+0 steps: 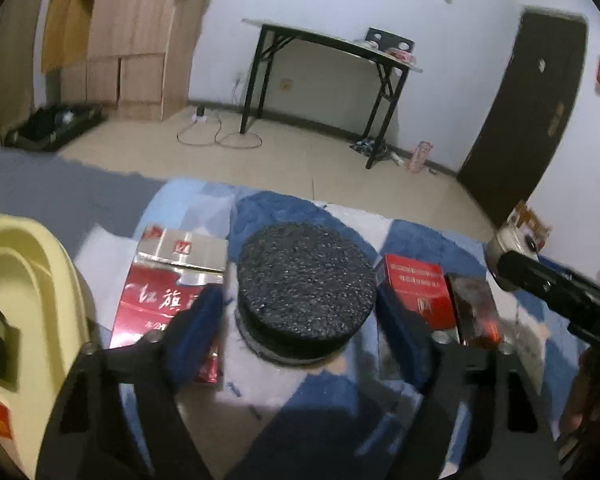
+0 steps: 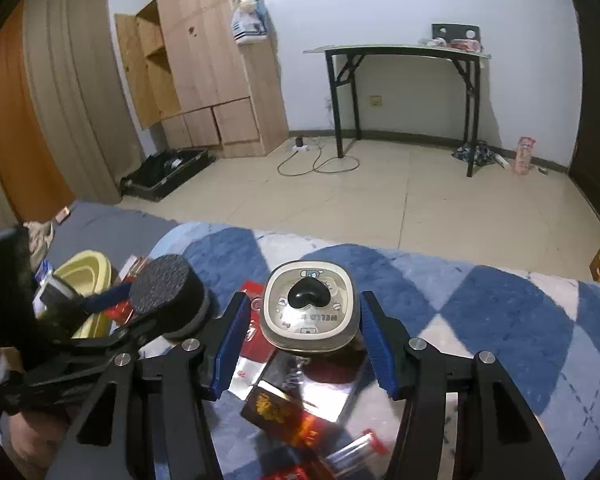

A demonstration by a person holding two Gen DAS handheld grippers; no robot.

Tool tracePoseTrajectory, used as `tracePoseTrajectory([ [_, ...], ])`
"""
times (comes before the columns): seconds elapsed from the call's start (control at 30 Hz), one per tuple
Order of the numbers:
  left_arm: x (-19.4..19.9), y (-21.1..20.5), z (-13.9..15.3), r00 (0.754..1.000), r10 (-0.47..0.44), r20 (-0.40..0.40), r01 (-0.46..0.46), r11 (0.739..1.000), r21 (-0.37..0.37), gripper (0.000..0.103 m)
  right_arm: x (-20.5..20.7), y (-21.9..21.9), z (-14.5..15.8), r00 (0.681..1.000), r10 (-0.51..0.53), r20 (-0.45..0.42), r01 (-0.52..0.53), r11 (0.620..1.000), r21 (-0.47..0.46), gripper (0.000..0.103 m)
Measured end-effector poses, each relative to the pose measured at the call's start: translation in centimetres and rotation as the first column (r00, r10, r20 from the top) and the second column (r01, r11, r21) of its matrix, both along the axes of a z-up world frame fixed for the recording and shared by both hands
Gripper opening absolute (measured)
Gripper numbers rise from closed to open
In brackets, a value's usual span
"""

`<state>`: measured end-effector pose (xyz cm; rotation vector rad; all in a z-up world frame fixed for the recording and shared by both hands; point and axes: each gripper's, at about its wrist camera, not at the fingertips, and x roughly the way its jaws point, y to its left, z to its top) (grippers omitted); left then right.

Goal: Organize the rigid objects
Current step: 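Grasp the second black foam cylinder with the left tool while the right tool grasps the silver tin, then carry the foam cylinder and silver tin to the yellow tray and release both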

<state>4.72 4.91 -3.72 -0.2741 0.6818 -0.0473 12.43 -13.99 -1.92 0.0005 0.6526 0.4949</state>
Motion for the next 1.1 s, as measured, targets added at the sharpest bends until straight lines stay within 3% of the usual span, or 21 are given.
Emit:
tracePoseTrajectory([
  [0.03,0.0,-0.1,0.0,1.0,-0.009,0.01,0.009,1.0,0.004,0.069,0.0,-0.2,-0.1,1.0,-0.003,-0.001,0.003,1.0,0.003,0.055],
  [0.2,-0.5,-0.3,0.5,1.0,-0.014,0.019,0.013,1.0,0.006,0.068,-0.4,-0.3,0.0,1.0,-0.003,0.0,0.003,1.0,0.002,0.055],
  [0.3,-2.0,1.1,2.5,0.998,0.013,0.054,-0.014,1.0,0.015,0.067,-0.7,-0.2,0.6,1.0,0.006,0.006,-0.006,1.0,0.005,0.055],
  [0.43,-5.9,5.3,7.4,0.989,0.083,0.124,-0.093,0.993,0.075,0.067,-2.0,1.0,1.8,0.998,0.05,0.029,-0.05,0.999,0.003,0.055],
  [0.6,-12.4,13.6,10.3,0.954,0.243,0.174,-0.251,0.968,0.028,0.067,-5.5,6.4,3.4,0.977,0.203,0.067,-0.204,0.979,0.003,0.055],
  [0.7,-15.4,18.2,9.6,0.928,0.335,0.161,-0.334,0.942,-0.035,0.067,-8.0,11.2,3.5,0.943,0.329,0.057,-0.33,0.944,-0.004,0.055],
  [0.8,-17.4,22.7,7.5,0.88,0.465,0.102,-0.458,0.885,-0.083,0.067,-10.4,16.8,2.4,0.889,0.458,0.017,-0.457,0.889,-0.043,0.055],
  [0.9,-17.3,25.0,4.9,0.85,0.527,0.027,-0.521,0.846,-0.108,0.067,-11.8,21.7,0.4,0.841,0.538,-0.049,-0.54,0.835,-0.102,0.055],
  [0.97,-17.2,25.7,3.5,0.838,0.545,-0.01,-0.543,0.833,-0.108,0.067,-12.5,24.5,-0.9,0.819,0.569,-0.075,-0.573,0.804,-0.161,0.055],
  [1.1,-16.2,25.9,1.8,0.839,0.542,-0.051,-0.544,0.83,-0.126,0.067,-12.2,27.2,-2.2,0.812,0.572,-0.115,-0.582,0.78,-0.229,0.055],
])
